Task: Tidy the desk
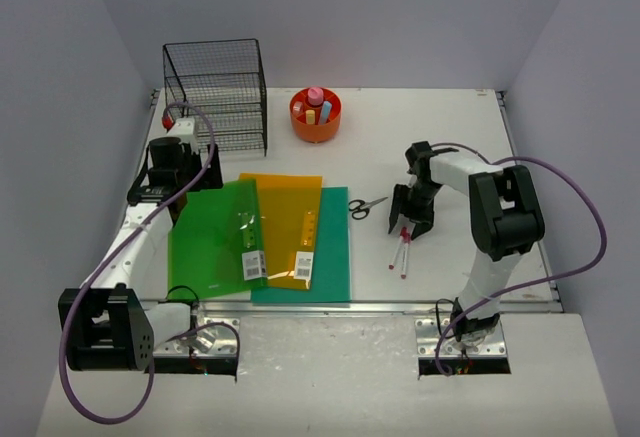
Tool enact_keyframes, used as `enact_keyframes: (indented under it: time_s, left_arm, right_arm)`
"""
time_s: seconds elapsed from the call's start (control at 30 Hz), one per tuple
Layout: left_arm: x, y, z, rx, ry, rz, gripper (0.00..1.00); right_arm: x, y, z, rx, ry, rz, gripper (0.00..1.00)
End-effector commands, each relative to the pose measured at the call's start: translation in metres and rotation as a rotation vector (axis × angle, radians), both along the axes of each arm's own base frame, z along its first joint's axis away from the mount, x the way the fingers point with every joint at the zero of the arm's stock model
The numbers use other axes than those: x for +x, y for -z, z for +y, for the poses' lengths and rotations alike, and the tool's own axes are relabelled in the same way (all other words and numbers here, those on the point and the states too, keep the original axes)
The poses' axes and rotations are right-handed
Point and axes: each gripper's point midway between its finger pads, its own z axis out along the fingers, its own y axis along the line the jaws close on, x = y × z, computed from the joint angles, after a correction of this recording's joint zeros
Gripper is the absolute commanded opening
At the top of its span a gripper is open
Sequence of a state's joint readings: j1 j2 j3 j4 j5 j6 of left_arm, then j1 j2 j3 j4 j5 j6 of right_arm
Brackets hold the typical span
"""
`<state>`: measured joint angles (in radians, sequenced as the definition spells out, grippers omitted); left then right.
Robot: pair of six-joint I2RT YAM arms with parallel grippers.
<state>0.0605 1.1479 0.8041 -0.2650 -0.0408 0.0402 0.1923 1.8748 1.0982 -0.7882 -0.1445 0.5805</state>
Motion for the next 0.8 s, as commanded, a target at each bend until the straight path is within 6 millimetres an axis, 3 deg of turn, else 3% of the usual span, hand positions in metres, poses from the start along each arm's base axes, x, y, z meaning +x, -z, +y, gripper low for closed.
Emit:
enact_keyframes:
  time_s: [0.0,0.1,0.2,0.43,0.5,0.63,0.77]
  left_arm:
    - [0.000,-0.012,0.006,0.018,-0.028,-0.046,1.00]
    - [0.000,-0.011,0.006,0.016,-0.031,-0.049,1.00]
    - [0.001,-0.009,0.006,0.016,-0.029,-0.043,1.00]
    - [0.008,-0.009,0.007,0.015,-0.032,-0.038,1.00]
    - [0.008,-0.008,0.007,0.016,-0.033,-0.038,1.00]
    - [0.009,-0.007,0.006,0.010,-0.027,-0.035,1.00]
    - [0.010,-0.007,0.003,-0.001,-0.015,-0.035,1.00]
  right_arm:
    - [-0.041,0.019,-0.013,-0.037,0.048,0.159,0.61]
    - [-0.051,0.027,-0.019,-0.046,0.059,0.180,0.59]
    - [-0.046,0.029,-0.018,-0.041,0.062,0.174,0.55]
    - [-0.006,0.027,-0.011,-0.021,0.054,0.108,0.06]
    - [0.005,0.022,-0.008,-0.005,0.045,0.079,0.00]
    - [0.049,-0.004,0.005,0.061,0.007,-0.059,0.00]
    - [0.079,-0.035,0.010,0.090,-0.034,-0.191,0.00]
